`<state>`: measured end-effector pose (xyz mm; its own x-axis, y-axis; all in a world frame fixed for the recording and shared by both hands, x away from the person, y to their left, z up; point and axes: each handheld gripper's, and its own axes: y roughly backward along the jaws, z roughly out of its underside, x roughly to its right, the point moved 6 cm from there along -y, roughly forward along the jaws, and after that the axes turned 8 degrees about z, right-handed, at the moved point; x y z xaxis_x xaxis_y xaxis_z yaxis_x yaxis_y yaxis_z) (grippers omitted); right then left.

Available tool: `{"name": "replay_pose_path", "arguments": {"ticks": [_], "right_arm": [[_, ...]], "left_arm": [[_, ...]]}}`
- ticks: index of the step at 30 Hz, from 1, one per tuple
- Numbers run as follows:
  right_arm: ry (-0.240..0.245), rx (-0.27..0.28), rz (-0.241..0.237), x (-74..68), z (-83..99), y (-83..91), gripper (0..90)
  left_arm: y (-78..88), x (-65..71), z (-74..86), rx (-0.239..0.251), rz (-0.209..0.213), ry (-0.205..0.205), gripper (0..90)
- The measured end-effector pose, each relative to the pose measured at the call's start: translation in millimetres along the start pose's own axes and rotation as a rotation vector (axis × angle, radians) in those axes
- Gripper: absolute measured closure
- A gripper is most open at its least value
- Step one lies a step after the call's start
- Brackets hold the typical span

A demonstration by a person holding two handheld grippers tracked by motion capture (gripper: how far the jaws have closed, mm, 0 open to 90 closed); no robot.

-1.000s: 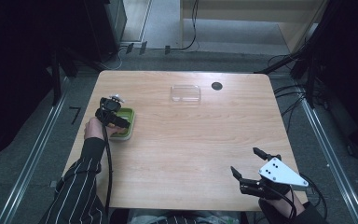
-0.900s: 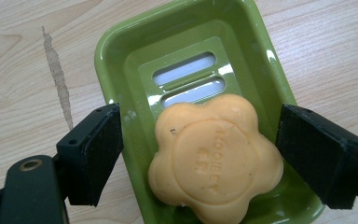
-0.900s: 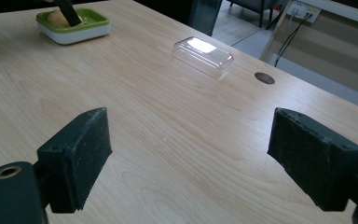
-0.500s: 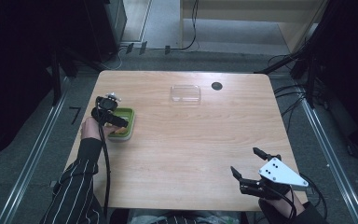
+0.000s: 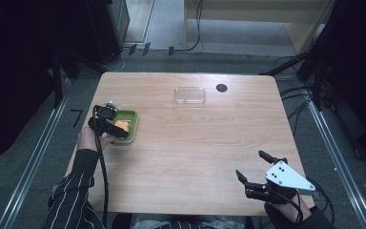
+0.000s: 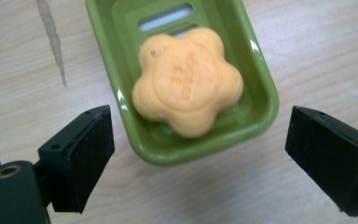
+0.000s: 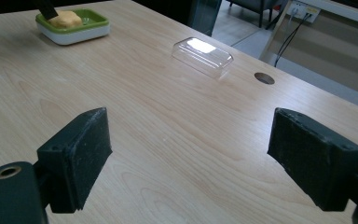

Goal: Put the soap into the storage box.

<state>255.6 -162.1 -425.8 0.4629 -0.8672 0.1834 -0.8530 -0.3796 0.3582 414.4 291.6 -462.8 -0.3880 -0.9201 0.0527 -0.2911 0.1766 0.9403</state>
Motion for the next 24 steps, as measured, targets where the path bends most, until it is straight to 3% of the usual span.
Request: {"name": "replay_pose_path", "arguments": {"ticks": [7, 24], "right_arm": [[0.001, 0.001, -0.001, 0.0, -0.1, -0.2, 13.4], [-0.002, 0.001, -0.002, -0.1, -0.1, -0.2, 13.4]], "left_arm": [[2.4, 9.9, 17.0, -0.036, 0.007, -0.006, 1.6], [9.1, 27.1, 52.7, -0.087, 0.025, -0.022, 0.1]]}}
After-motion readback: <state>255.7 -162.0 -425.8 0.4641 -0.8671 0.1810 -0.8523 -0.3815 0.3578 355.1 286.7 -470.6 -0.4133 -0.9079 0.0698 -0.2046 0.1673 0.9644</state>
